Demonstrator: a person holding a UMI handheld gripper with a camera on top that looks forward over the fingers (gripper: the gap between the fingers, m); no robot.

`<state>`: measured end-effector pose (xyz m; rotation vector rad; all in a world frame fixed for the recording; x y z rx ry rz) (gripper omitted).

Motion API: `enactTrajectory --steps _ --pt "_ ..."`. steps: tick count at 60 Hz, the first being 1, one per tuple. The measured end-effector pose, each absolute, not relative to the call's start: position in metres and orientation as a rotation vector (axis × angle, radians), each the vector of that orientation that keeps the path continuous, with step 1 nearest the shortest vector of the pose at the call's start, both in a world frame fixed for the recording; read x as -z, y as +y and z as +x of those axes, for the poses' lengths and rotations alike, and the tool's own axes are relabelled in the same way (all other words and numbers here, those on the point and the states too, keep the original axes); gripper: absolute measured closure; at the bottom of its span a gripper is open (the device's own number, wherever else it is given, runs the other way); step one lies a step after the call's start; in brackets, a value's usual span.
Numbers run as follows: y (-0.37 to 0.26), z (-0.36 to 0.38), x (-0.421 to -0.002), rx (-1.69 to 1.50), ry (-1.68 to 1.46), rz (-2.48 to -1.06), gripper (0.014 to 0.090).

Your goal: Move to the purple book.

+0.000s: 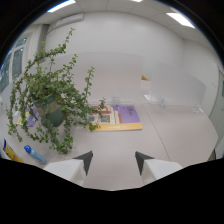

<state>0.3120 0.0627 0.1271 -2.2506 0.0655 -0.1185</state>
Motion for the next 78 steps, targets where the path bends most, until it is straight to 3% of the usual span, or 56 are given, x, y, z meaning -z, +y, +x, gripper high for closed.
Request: enactTrajectory --steps 24,47,78 --pt "0.168 0.376 -0.088 0.083 -0.002 -2.281 0.0201" --pt "0.267 0.384 -0.058 0.069 -0.014 -2.288 0.0209" --pt "0.297 0.384 -0.042 0.071 -0.008 -2.306 0.021"
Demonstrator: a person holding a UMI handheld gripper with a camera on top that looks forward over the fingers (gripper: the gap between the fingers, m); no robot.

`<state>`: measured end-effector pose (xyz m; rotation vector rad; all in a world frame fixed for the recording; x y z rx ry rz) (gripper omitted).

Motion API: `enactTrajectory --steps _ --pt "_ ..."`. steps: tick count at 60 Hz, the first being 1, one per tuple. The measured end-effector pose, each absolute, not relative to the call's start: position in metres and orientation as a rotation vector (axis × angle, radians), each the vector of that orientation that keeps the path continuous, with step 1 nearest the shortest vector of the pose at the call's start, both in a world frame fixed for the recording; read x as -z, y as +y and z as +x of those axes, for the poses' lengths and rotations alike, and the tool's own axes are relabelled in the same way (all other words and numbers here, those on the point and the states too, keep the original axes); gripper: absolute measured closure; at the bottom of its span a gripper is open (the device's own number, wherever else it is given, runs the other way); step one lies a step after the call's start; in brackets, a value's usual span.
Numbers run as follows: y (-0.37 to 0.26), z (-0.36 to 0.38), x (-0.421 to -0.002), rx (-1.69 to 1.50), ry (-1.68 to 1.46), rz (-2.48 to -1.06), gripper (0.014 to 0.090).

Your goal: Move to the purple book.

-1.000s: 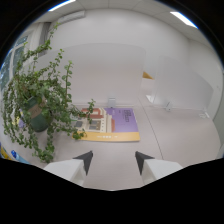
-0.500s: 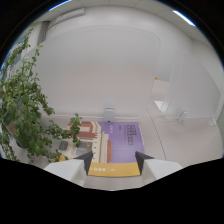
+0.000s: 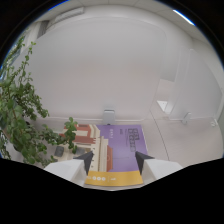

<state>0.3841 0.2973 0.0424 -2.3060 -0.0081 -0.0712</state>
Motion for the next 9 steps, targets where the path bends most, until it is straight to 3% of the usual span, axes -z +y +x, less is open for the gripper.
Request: enactTrajectory --steps 9 --pt "0.298 0.383 -0.0439 0.068 -0.006 -2.302 0.0208"
